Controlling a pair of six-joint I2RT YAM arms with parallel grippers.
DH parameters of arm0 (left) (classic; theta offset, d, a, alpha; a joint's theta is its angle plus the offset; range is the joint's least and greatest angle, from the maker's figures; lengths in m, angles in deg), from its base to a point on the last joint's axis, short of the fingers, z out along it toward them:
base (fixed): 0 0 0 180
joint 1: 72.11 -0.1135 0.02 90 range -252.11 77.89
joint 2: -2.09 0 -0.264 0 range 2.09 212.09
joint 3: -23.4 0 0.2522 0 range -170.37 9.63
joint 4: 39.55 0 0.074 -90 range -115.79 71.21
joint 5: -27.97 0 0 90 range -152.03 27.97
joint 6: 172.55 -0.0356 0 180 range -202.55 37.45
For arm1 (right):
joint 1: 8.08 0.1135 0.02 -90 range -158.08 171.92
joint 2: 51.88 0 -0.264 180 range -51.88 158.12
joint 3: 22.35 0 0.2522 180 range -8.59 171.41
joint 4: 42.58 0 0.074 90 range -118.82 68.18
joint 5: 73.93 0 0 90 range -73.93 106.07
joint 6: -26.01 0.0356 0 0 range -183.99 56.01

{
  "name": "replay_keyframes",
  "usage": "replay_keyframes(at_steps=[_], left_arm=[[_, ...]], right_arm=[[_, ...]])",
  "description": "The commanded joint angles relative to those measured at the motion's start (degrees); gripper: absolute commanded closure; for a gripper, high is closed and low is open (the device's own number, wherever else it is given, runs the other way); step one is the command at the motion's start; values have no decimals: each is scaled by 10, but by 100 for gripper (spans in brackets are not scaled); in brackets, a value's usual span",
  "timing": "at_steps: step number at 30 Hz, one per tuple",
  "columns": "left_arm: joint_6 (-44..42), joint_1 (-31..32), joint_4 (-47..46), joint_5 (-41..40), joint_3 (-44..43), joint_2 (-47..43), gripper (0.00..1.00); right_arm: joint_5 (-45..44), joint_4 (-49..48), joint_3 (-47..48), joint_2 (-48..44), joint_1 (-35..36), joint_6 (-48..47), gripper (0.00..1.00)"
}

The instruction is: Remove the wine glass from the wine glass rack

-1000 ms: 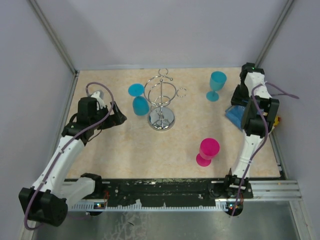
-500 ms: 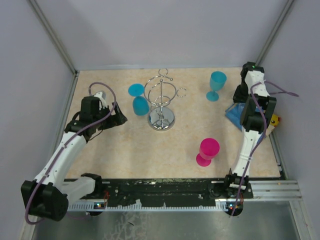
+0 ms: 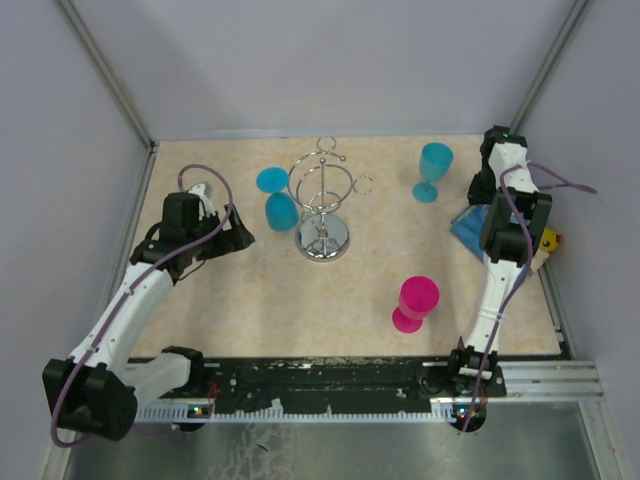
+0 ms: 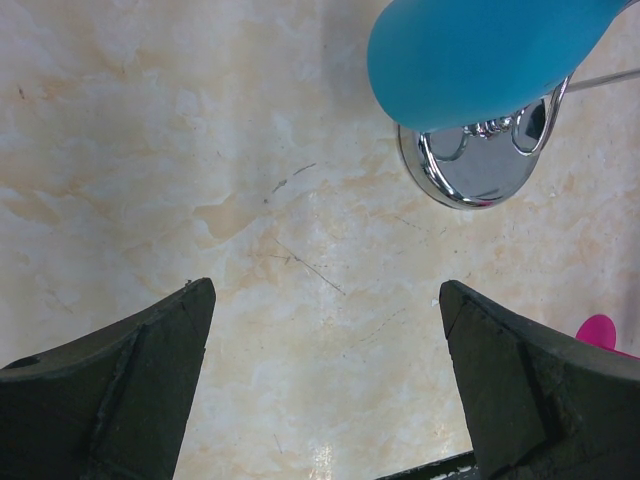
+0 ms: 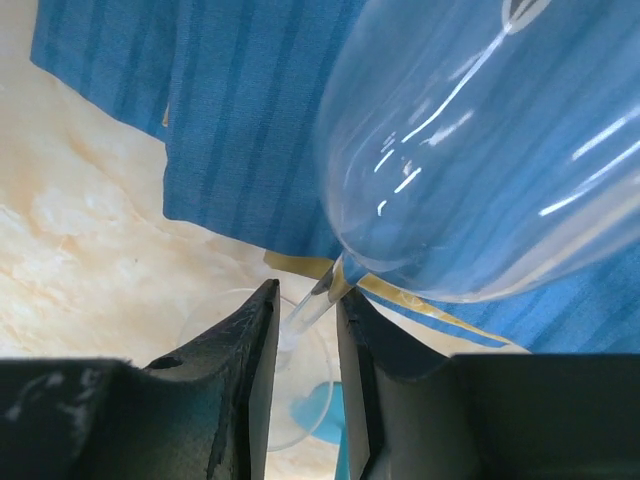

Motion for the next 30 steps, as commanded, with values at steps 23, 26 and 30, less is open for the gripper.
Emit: replay_keyframes(at_steps=[23,26,30], left_arm=[[-8,-3,-9,13,-4,3,1],[-8,-3,-9,13,-2,-1,2],[-8,-2,-10,19,-3,-3,2]], right_arm=[[-240,-76,5,-61,48,-134,100],[-288,-111,-6,-76,65,-181,100],[-352,-175,-24,-83,82,-270,100]])
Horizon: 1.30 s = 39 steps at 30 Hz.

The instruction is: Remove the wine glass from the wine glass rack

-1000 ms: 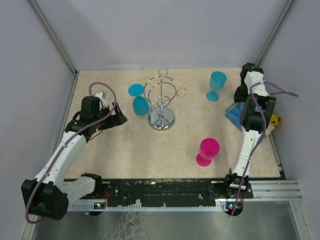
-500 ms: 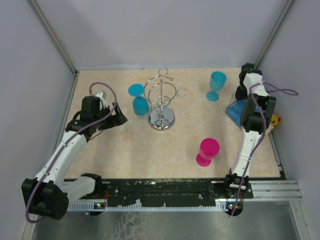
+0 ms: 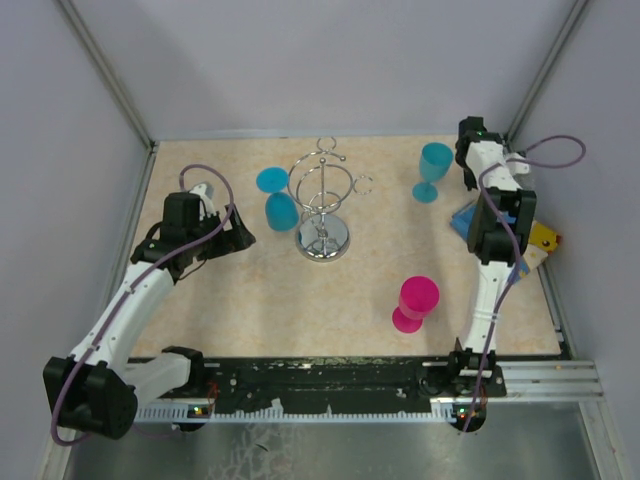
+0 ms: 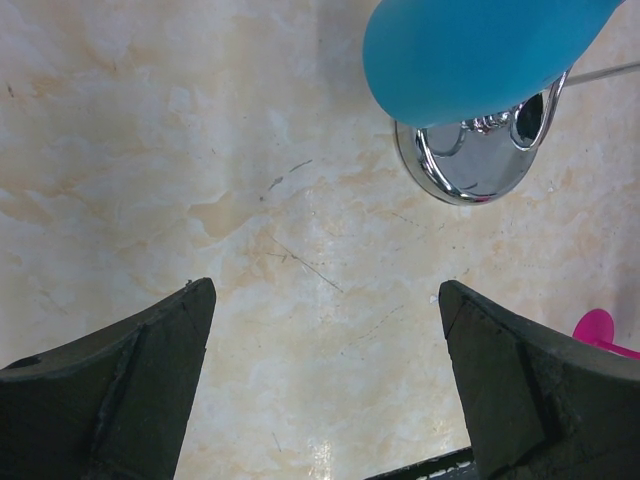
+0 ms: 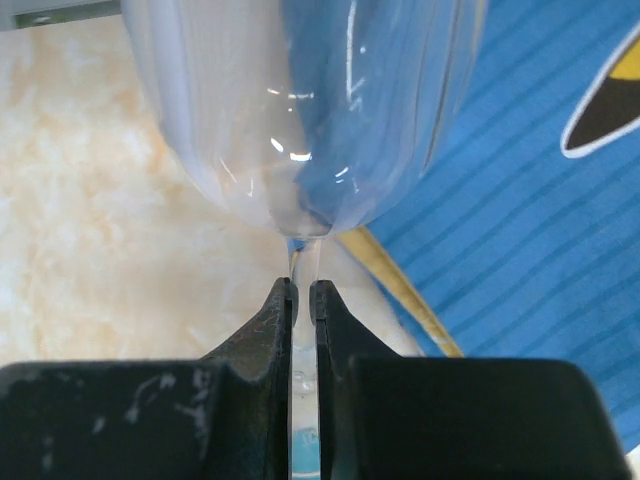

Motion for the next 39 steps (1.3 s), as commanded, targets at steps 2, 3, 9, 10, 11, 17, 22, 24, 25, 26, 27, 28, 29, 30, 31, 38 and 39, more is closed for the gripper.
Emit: replay_keyframes(at_steps=[2,3,9,10,11,17,22,24,25,26,27,28,29,30,31,38,39], left_arm=[[-5,-2,-9,14,-3,-7,1],[-5,-2,-10,13,-2,-7,2],[-4,-2,-13,14,-2,2,2],[-5,-2,-13,14,-3,4,2],[-5,-2,-12,14,-4,6,2],[-5,-2,-11,12,-3,7,2],[-4,-2,-13,15,-1,3,2],[-4,-3,-16,15,2,3,2],[-3,-2,-16,17,1,5,2],[-4,-2,-15,20,0,5,2],[-3,-2,-14,22,-1,6,2],[-3,-2,-12,24,-2,6,2],[-2,-2,-12,27,-3,4,2],[-2,-2,-14,28,-2,3,2],[-2,-2,-15,31,-1,2,2],[-4,-2,-25,56,4,-1,2],[-4,-2,-26,60,4,-1,2]], right_arm=[[-153,-106,-8,-60,18,-133,100],[-162,-125,-15,-61,19,-153,100],[-189,-275,-77,-77,23,-302,100],[-192,-284,-84,-78,22,-311,100],[-195,-295,-91,-80,22,-323,100],[-202,-476,-224,-155,23,-429,100],[-181,-671,-370,-254,23,-560,100],[-184,-698,-408,-287,23,-579,100],[-191,-704,-423,-301,23,-582,100],[-192,-717,-437,-316,23,-596,100],[-189,-728,-454,-331,23,-606,100],[-184,-738,-472,-345,22,-615,100],[-180,-745,-488,-360,22,-624,100],[-177,-749,-509,-386,23,-625,100],[-163,-757,-530,-409,23,-633,100],[-14,-909,-742,-561,24,-725,100],[9,-915,-757,-579,25,-736,100]])
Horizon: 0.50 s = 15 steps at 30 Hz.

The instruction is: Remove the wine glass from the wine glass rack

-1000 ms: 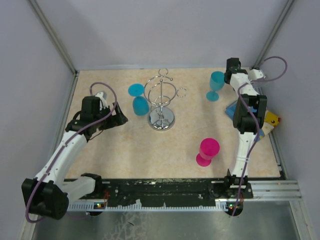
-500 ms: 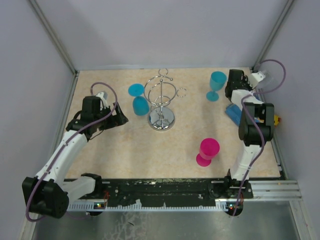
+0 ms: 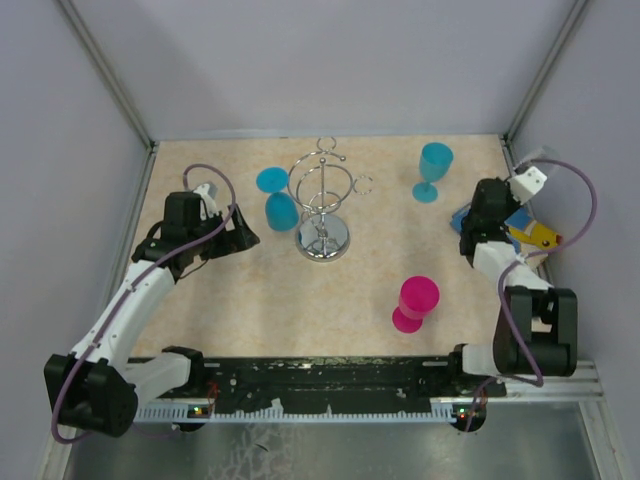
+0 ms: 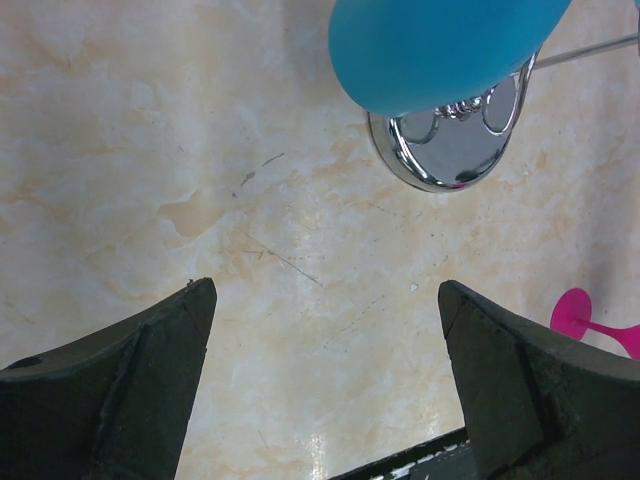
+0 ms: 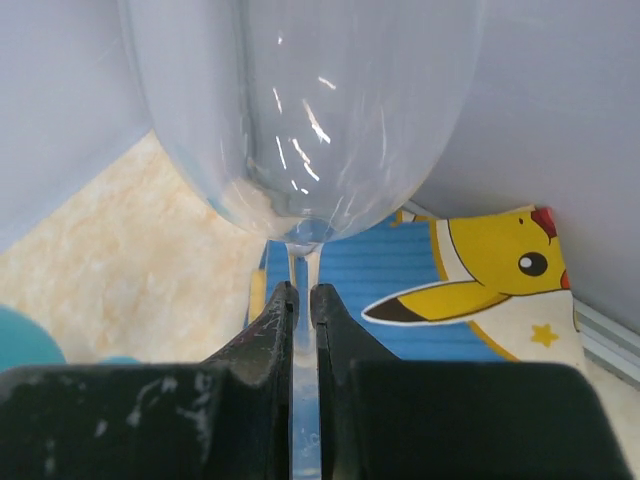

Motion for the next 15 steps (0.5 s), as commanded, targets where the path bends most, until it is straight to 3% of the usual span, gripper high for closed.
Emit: replay_keyframes(at_steps=[1,7,15], left_arm=[[-4,-2,-20,29,4,-7,2],[-4,-2,-25,34,8,-10,3],[-6,-3,-24,27,10,-13,3]], right_arm=[[96,-129,-66,-80,0,-76,100],[219,-236,-140,-105,0,-160,100],[338,-260,-133,-61,1,-187,100]])
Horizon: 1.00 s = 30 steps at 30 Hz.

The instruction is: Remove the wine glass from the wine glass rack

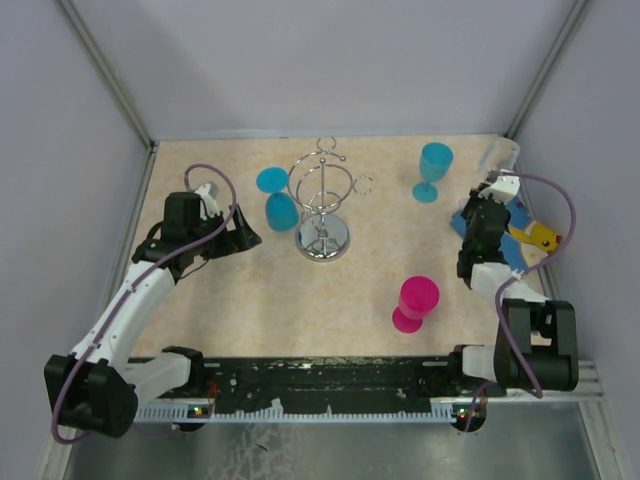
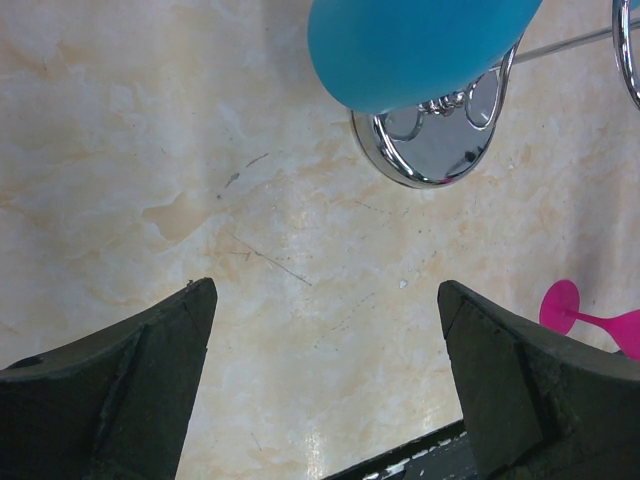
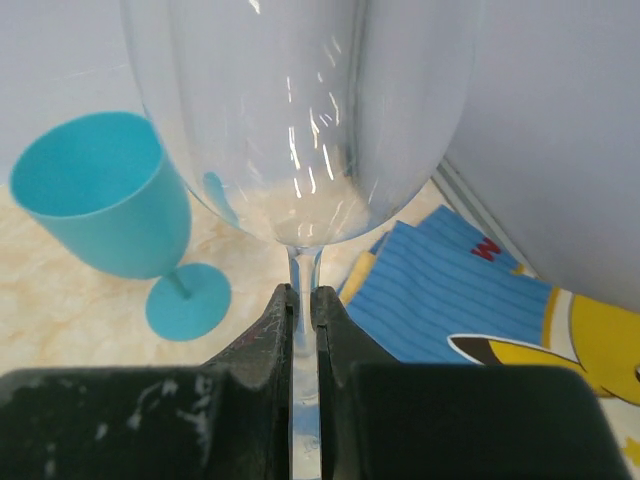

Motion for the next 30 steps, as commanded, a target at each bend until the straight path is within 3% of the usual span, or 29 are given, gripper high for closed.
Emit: replay_keyframes(at_steps=[1,20,30], left_arm=[[-7,-2,-13,3,6,-11,3],[-9,-2,-15,12,6,-3,3],[-8,-2,-14,14,5,0,3]], right_arm=[[100,-92,17,23,1,-38,100],[374,-105,10,68,1,-128,100],[539,-7,61,103,0,-198,100]])
